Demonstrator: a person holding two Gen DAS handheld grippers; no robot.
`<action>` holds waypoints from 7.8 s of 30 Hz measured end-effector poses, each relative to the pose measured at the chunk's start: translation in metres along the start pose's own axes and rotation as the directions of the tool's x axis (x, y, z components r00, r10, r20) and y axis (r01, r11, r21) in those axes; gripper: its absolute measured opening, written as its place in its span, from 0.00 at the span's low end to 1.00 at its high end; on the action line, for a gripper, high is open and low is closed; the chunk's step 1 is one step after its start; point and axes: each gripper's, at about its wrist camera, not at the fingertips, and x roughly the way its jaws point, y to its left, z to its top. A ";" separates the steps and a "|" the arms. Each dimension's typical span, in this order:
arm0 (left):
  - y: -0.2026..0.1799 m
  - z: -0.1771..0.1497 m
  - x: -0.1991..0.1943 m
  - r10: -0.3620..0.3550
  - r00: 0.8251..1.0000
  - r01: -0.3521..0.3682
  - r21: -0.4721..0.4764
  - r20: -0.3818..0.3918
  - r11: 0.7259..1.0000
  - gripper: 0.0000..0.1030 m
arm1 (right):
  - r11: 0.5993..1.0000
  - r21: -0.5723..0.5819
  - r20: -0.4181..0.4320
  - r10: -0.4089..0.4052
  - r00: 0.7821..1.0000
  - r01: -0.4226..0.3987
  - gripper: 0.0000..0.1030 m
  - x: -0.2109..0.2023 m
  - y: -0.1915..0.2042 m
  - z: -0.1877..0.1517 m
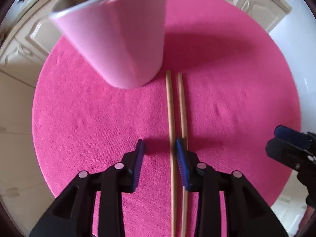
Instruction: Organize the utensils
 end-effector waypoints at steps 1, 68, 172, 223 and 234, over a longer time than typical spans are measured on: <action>-0.003 0.003 0.000 0.012 1.000 -0.012 0.012 -0.004 1.000 0.32 | 1.000 -0.001 -0.001 -0.001 1.000 0.001 0.46 0.001 0.001 0.000; 0.112 -0.014 -0.180 -0.160 0.758 0.280 -0.093 0.632 0.956 0.05 | 0.998 0.057 0.046 0.006 0.999 -0.009 0.06 0.007 0.019 0.032; 0.129 -0.028 -0.151 0.158 0.791 0.151 -0.438 0.591 0.886 0.36 | 0.795 -0.605 0.432 0.368 0.824 -0.038 0.06 -0.054 0.133 0.136; 0.047 -0.320 -0.400 0.223 0.609 0.004 -0.283 0.761 0.959 0.67 | 0.910 -0.362 0.632 0.080 0.771 0.202 0.74 -0.286 0.200 -0.225; 0.010 -0.412 -0.467 0.209 0.543 0.007 -0.254 0.814 0.967 0.71 | 0.909 -0.330 0.716 0.066 0.695 0.254 0.82 -0.364 0.207 -0.322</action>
